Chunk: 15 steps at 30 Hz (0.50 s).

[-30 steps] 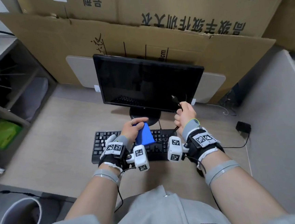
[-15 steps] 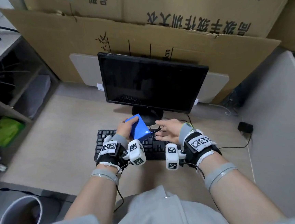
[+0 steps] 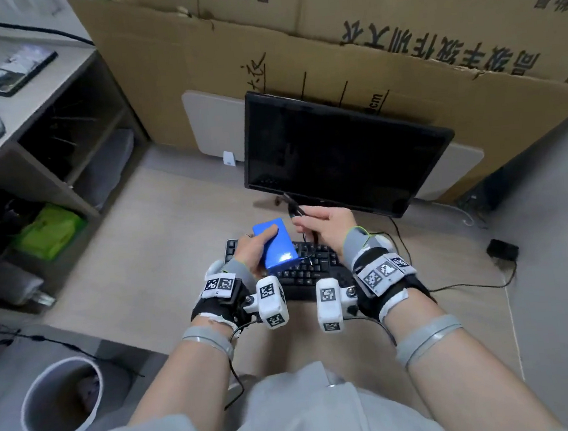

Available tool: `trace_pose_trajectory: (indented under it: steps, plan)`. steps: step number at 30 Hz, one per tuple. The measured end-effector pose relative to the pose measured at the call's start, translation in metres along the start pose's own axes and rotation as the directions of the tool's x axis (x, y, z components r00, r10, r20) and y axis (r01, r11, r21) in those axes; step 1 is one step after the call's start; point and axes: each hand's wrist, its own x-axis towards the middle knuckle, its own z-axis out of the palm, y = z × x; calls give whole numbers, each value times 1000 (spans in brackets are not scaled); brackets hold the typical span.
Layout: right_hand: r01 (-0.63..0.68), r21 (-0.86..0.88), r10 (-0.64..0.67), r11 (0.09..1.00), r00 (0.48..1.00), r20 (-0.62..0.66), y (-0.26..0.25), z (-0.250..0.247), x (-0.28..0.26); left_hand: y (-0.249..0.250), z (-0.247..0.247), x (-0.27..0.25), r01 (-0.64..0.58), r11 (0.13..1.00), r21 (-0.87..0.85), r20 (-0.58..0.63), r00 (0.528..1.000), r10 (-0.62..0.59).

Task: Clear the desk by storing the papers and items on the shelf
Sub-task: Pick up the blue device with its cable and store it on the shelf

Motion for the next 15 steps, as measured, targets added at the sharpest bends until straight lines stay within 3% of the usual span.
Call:
trace_pose_trajectory:
  steps: [2,5,7,9,12,15]
  plan:
    - [63,-201,-47,978,995,83,5,15,0,2,-4,-8,-44,998,-44,40,998,46]
    - [129,-308,-84,943,985,154,9,27,0,5,-2,-27,-14,980,-196,227,972,59]
    - [149,-341,-83,928,976,201,7,35,0,0,-11,-31,-54,965,-258,145,985,94]
    - [168,-365,-60,916,956,288,8,44,2,-2,-21,-34,-152,958,-244,-12,988,154]
    - [220,-389,-55,895,918,392,18,57,-1,-6,-39,-39,-283,941,-188,-215,946,241]
    - [170,-312,-48,935,930,364,29,67,-1,-12,-57,-46,-355,919,-173,-274,913,301]
